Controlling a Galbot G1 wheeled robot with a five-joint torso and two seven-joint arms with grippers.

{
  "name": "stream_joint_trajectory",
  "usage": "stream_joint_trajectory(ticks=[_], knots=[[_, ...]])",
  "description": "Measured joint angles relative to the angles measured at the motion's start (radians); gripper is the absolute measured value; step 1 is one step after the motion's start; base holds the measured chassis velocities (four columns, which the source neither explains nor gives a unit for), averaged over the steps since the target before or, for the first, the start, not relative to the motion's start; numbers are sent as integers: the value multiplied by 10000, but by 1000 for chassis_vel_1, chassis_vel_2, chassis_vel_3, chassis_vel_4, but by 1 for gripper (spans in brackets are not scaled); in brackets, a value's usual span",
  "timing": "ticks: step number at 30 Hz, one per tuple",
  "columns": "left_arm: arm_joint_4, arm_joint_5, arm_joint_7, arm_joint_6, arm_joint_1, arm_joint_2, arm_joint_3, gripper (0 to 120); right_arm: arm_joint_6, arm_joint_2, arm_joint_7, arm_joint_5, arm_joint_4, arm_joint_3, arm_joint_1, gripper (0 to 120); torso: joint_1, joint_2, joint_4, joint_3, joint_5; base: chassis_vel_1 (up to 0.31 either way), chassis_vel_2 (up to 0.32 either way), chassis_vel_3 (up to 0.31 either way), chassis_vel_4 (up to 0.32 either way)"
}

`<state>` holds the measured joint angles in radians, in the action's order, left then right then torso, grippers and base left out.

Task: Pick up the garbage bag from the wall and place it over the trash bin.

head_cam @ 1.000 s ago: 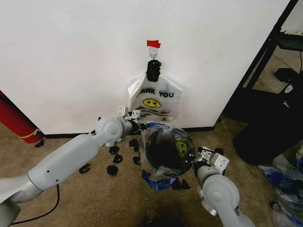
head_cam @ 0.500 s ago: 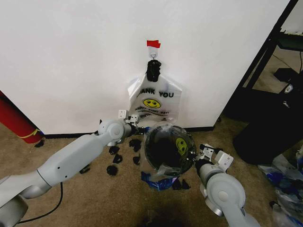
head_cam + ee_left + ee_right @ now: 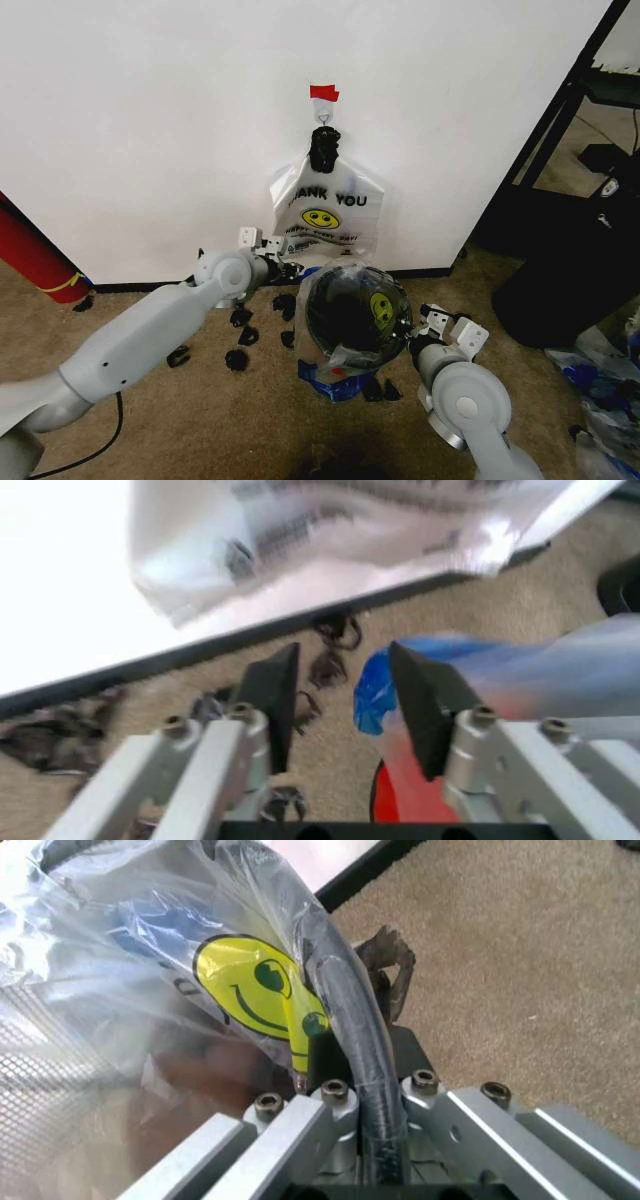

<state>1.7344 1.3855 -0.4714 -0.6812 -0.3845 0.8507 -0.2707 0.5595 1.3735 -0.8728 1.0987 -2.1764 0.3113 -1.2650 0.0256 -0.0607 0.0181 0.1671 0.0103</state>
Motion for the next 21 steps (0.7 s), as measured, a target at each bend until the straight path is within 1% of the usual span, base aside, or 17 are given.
stream_joint_trajectory(ticks=[1,3,6,7,10,12,14,15,16,17,19,21], knots=[[0,0,0,0,0,0,0,44,0,0,0,0,0,0,0,0,0,0,0,0,0,0,0,0,0],[608,39,-499,-112,-353,-108,624,52,-41,94,-52,140,58,39,20,0,0,0,3,-1,-2,0,0,0,0],[1679,18,-978,134,-1349,-266,1816,66,-94,221,-200,463,81,160,117,0,0,0,3,-1,-3,0,0,0,0],[1679,18,-978,134,-1349,-266,1816,66,-94,221,-200,463,81,160,117,0,0,0,3,-1,-3,0,0,0,0],[2742,-361,-1137,777,-2501,-507,2542,79,-154,248,-424,924,84,426,183,0,-1,0,-5,-1,-3,0,0,0,0],[3421,-695,-1200,1166,-3517,-551,2977,88,-202,274,-670,1321,87,719,286,0,0,0,2,-1,2,0,0,0,0],[3506,-738,-1220,1217,-3663,-552,3037,89,-215,281,-725,1400,94,762,333,0,0,0,3,-1,3,0,0,0,0],[3757,-860,-1266,1378,-4079,-551,3240,94,-240,288,-836,1566,132,846,447,0,0,0,3,-1,2,0,0,0,0],[4153,-1019,-1343,1659,-4776,-509,3654,98,-255,292,-1022,1876,183,928,630,0,0,-1,4,-1,-6,0,0,0,0],[4342,-1062,-1377,1846,-5200,-462,3913,99,-255,283,-1151,2114,215,990,747,0,0,0,-2,-1,-4,0,0,0,0],[4644,-1158,-1247,2333,-6127,-333,4498,100,-255,260,-1484,2641,290,1176,987,0,-1,-1,-1,-2,-1,0,0,0,0],[4829,-1256,-773,2880,-7278,-181,5027,100,-237,237,-1789,3149,362,1393,1177,0,-1,-1,2,-1,-2,0,0,0,0]])
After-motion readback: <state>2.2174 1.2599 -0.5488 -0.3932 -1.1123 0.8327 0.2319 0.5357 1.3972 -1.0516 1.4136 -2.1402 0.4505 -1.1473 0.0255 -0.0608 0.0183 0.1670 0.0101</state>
